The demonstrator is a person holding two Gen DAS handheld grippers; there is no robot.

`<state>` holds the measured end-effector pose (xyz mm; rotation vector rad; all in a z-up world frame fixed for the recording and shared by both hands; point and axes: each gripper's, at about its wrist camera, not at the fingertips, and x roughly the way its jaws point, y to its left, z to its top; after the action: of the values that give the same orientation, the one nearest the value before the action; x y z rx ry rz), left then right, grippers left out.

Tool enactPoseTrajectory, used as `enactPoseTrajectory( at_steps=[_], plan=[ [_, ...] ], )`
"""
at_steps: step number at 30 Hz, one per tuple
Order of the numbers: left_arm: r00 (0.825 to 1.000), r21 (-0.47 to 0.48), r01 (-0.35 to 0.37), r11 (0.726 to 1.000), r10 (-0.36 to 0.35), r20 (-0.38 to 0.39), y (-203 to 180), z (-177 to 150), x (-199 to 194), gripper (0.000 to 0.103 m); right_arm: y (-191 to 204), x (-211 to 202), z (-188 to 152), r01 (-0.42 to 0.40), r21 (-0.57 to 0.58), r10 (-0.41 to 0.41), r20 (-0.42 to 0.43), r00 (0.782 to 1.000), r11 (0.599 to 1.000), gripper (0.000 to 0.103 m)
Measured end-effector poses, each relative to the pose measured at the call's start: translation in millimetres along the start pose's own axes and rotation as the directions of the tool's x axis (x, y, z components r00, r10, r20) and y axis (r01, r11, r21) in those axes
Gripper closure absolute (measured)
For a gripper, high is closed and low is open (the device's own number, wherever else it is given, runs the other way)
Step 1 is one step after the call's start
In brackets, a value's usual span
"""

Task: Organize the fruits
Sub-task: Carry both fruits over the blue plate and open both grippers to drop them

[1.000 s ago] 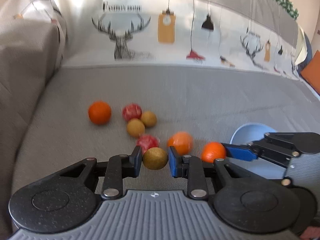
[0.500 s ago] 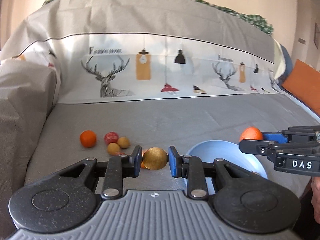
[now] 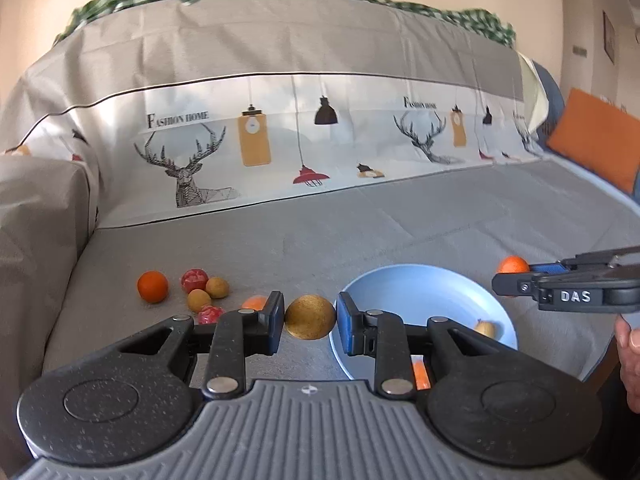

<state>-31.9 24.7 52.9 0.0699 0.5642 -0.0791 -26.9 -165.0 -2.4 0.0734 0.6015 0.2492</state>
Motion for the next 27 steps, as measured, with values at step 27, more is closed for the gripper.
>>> enactPoseTrajectory(
  at_steps=[27],
  plan=[
    [1.0,0.325,-0.001,0.946,-0.007,0.024,-77.6,-31.6,33.8,0.072,8.1,31.1,1.0,-0.022,-0.013,0.021,-0.053,0.998,1.0,0.066]
  ],
)
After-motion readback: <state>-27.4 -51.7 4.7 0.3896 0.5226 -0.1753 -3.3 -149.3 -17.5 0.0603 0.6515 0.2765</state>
